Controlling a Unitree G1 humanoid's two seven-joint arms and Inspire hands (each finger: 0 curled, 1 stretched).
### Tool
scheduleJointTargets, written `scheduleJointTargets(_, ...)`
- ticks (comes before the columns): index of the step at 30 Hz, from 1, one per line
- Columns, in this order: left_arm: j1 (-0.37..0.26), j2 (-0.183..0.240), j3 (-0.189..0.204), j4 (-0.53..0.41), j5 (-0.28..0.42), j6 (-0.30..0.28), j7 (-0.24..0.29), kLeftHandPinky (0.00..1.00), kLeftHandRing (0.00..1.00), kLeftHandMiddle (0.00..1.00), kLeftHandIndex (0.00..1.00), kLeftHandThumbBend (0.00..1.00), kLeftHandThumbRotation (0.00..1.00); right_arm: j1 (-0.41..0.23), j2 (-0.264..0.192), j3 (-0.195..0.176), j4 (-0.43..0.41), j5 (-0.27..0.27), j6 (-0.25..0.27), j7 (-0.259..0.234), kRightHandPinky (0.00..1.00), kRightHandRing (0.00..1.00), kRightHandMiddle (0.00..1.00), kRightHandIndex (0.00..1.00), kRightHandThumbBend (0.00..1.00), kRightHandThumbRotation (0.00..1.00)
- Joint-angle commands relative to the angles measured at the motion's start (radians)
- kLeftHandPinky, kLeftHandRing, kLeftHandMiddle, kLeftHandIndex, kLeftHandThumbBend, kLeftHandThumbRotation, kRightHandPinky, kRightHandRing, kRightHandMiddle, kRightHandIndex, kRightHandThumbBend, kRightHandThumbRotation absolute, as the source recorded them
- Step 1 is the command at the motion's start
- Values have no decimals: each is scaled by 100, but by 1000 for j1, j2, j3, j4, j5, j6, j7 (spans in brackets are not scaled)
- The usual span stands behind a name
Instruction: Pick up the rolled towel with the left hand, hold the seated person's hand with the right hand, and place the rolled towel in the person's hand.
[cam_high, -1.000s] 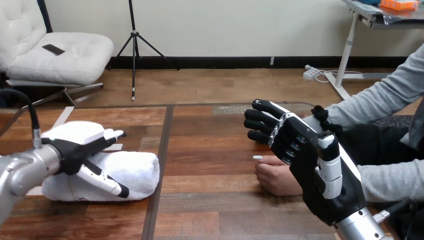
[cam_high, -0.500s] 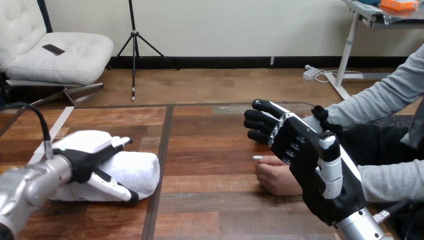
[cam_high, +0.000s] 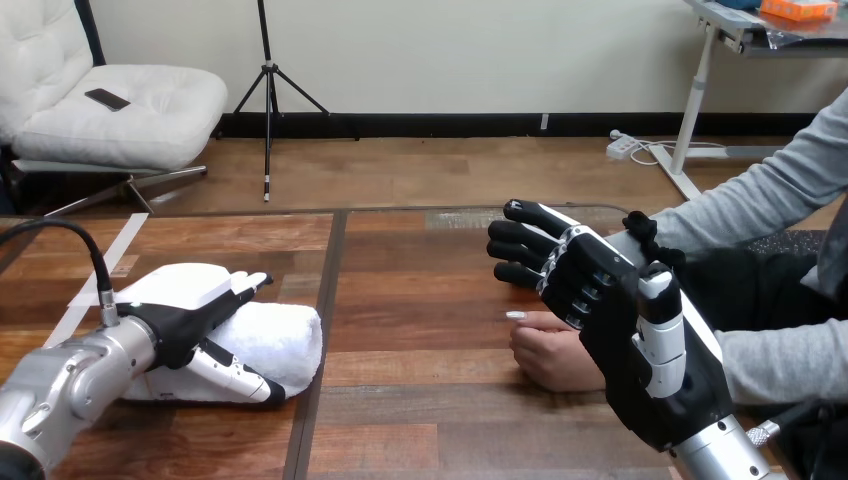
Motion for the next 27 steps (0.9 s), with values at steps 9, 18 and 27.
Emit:
scheduleJointTargets(9, -60, -68, -33, 43, -2, 9, 11, 100, 100, 99, 99, 100, 55, -43, -10, -18, -37, 25, -13, 3, 84, 86, 85, 85, 95, 100)
scheduleJointTargets(18, -64, -75, -36, 60, -10, 2, -6, 99, 99, 98, 96, 100, 48, -42, -12, -18, -45, 20, -7, 0, 84, 86, 85, 85, 94, 100)
scheduleJointTargets(27, -68, -75, -34, 57, -18, 10, -31, 86, 94, 94, 92, 100, 36, -42, -10, -21, -45, 24, -7, 0, 83, 86, 85, 85, 95, 100)
